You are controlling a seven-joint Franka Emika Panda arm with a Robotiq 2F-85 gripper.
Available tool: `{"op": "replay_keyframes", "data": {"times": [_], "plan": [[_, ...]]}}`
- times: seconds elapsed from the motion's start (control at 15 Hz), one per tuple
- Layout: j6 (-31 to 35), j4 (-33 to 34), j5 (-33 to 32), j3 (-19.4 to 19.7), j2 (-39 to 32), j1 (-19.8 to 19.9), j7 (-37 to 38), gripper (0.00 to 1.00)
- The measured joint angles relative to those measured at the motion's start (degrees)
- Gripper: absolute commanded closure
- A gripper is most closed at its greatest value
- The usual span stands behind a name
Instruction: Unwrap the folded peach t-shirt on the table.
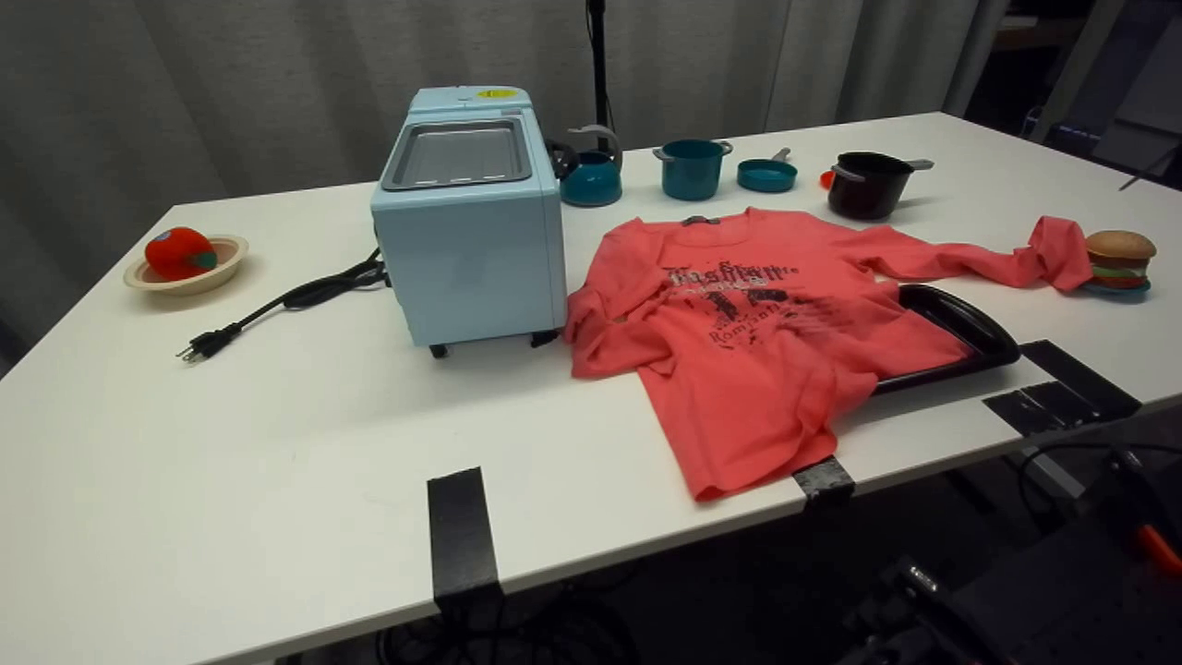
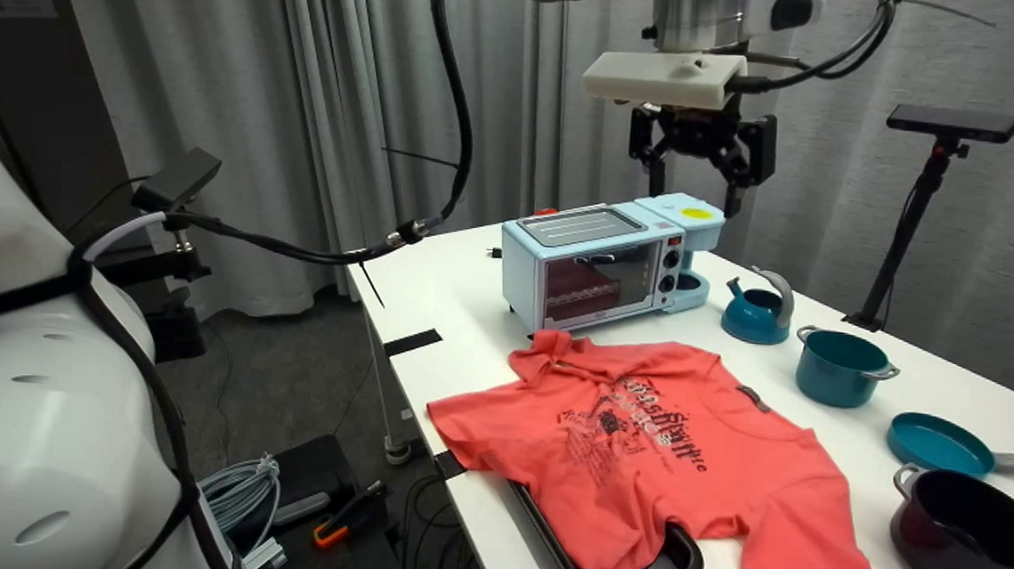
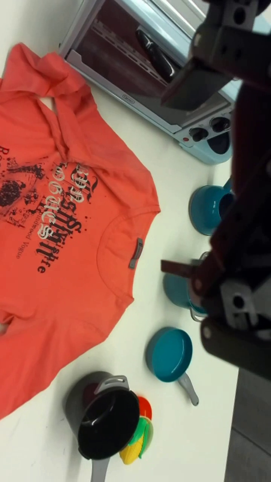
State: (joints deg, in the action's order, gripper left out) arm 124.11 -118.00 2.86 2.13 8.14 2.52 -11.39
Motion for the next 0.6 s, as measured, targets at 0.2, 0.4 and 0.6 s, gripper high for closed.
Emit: {"op": "replay_keyframes", "data": {"times": [0.2,0.4,0.6], "plan": [[0.9,-1.2,-0.6,0.0,2.4,0.0,1.5,0.00],[1.3,-2.4,-0.9,0.0,4.6,0.0,2.3,0.00],[1.3,-2.7,-0.9,0.0,5.0,0.0,2.5,0.00]]}}
